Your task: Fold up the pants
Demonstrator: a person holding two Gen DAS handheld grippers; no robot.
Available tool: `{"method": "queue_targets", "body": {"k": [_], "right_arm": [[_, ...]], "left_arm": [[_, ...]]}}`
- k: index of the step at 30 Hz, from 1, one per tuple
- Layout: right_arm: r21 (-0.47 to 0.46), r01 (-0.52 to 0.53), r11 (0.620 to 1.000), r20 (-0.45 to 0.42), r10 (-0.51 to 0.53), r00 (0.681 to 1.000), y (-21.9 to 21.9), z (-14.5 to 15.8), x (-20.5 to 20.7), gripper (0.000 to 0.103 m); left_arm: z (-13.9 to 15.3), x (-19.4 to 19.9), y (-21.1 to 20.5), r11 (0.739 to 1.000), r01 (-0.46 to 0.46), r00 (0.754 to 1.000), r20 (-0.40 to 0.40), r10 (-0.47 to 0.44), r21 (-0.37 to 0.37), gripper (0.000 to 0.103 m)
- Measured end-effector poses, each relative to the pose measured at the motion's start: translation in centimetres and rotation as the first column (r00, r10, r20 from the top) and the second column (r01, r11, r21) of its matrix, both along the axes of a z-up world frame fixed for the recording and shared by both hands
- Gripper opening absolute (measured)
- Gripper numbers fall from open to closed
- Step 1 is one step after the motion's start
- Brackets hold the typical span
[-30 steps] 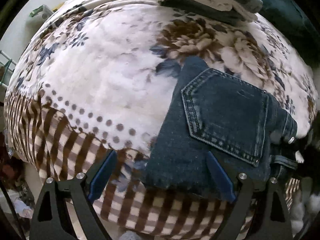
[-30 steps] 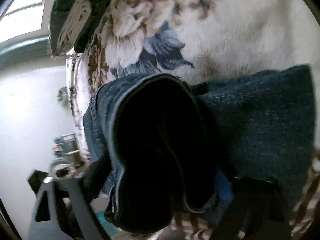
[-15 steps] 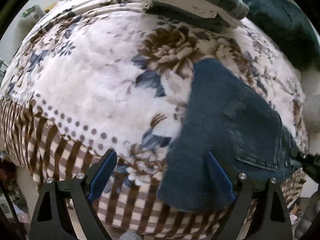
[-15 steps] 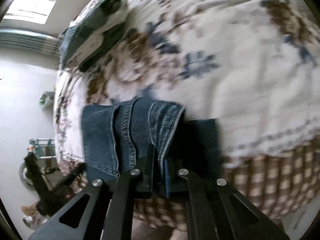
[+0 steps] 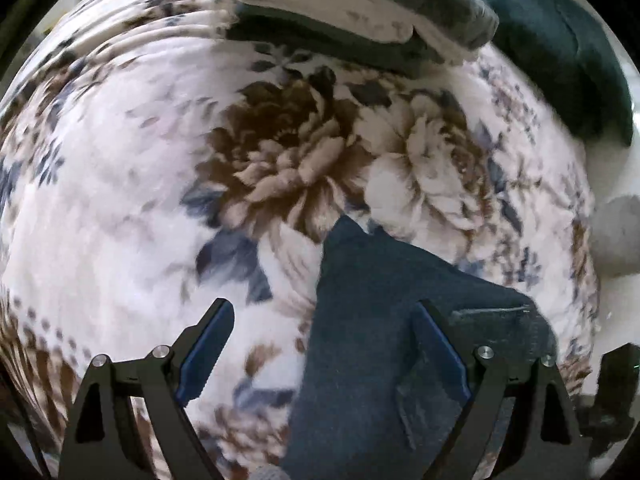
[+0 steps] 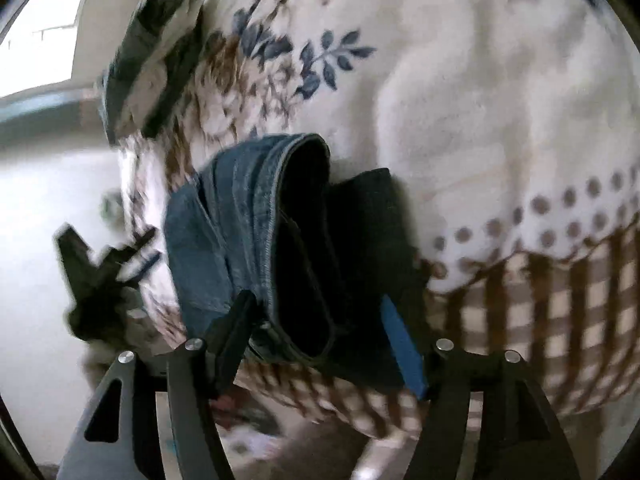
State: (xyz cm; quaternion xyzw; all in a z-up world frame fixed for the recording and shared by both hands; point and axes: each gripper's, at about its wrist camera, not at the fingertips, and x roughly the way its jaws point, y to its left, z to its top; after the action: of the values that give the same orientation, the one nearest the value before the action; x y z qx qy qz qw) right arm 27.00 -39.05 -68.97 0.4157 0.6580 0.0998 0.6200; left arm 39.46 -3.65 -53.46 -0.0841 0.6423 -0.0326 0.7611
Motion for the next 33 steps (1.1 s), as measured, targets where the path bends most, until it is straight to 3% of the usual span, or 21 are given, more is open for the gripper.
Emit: {"method": "queue_targets", "body": {"k": [4,7,9,10,11,15,18,21,24,26,27,33], "right_arm": [[0.047,0.069,0.997,0.023,-0.070,0.997,0.0,-1.3,-0.1,0.077],[0.134,0.053,0.989,-0.036,-0.049,0.998,2.0,-4.6,0.3,0.079],[0.086,0.042,0.995,-0.029,-0.039,0.999,3.2,-5.0,0.8,0.078],[0.046,0.024,0.999,-0.014,-0.024,1.000,3.8,-4.6,1.1,0.066],[0.016,0.008,1.000,0.003,-0.008,1.000,4.1,-3.9,1.2,0.031],[-0.100,0.000,0.995,0.085,0.009,0.996,4.0,1.9,0.6,0.026],[-0.136,0.064,0.989,0.131,-0.046,0.990,1.0,6.3,-1.3,0.026],[-0.202,0.092,0.975,0.103,-0.072,0.992,-1.8,6.5,-3.2,0.026],[-0.179,0.095,0.979,-0.026,-0.101,0.995,-3.8,1.5,-4.7,0.034],[-0.146,0.105,0.984,-0.099,-0.120,0.988,-4.2,-1.5,-4.9,0.063],[-0.140,0.119,0.983,-0.119,-0.136,0.984,-4.5,-2.2,-5.1,0.067],[-0.108,0.305,0.946,-0.067,-0.313,0.947,-6.7,-0.8,-8.1,0.075]], "left_arm": [[-0.9,0.5,-0.3,0.999,0.034,0.999,-0.009,-0.033,0.021,0.091],[-1.6,0.3,-0.2,1.000,0.025,1.000,-0.016,-0.025,0.014,0.091],[-1.9,0.3,-0.1,1.000,0.018,1.000,-0.024,-0.018,0.016,0.091],[-1.8,0.2,0.0,1.000,0.014,1.000,-0.026,-0.013,0.013,0.091],[-1.6,0.2,0.1,1.000,0.012,1.000,-0.027,-0.012,0.003,0.091],[0.3,0.0,0.5,0.999,0.004,1.000,-0.001,-0.004,-0.037,0.091],[1.1,0.1,0.8,0.996,-0.010,1.000,-0.002,0.010,-0.090,0.091],[0.5,0.5,0.2,0.992,-0.011,1.000,-0.025,0.008,-0.124,0.091],[-1.1,1.2,-1.1,0.987,-0.015,0.998,-0.067,0.004,-0.162,0.091],[-2.2,1.8,-2.0,0.984,-0.014,0.995,-0.098,-0.004,-0.180,0.091],[-2.8,2.1,-2.4,0.983,-0.018,0.993,-0.116,-0.004,-0.185,0.091],[-7.2,4.4,-3.6,0.980,-0.040,0.973,-0.230,-0.006,-0.194,0.091]]}}
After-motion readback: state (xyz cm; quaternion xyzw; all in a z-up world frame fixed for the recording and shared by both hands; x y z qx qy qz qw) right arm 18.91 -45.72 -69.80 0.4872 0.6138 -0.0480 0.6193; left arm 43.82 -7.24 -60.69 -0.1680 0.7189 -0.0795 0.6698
